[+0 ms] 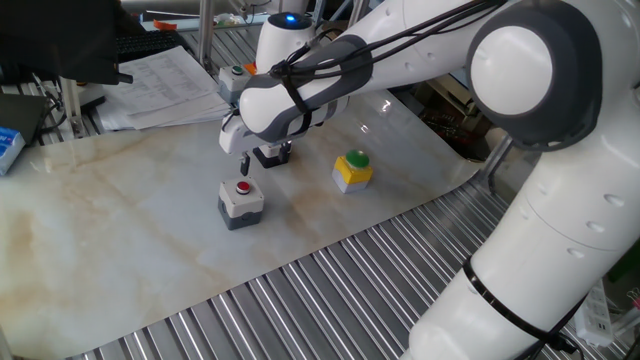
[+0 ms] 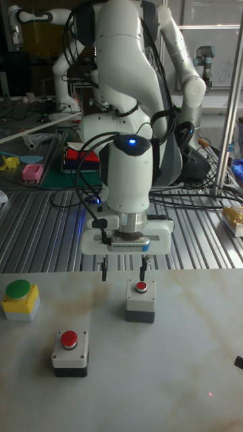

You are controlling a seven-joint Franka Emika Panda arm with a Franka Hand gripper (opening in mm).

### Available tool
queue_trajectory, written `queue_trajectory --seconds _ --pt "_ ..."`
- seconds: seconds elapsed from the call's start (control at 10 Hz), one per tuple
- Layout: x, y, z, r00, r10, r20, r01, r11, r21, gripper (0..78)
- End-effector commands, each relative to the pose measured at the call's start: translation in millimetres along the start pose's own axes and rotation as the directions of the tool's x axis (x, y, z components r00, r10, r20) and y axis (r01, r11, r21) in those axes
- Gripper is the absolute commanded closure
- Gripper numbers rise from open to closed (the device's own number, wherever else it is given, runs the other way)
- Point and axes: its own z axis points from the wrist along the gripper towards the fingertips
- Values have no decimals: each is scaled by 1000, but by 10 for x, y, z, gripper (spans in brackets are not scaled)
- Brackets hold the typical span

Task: Press three buttons from left to right in sequence

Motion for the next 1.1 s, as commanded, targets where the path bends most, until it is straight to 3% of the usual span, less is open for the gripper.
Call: queue_trajectory --seconds 0.1,1.1 --pt "-10 2 -1 1000 3 4 -3 1000 0 2" --pt "22 15 57 1000 4 12 -4 1000 3 2"
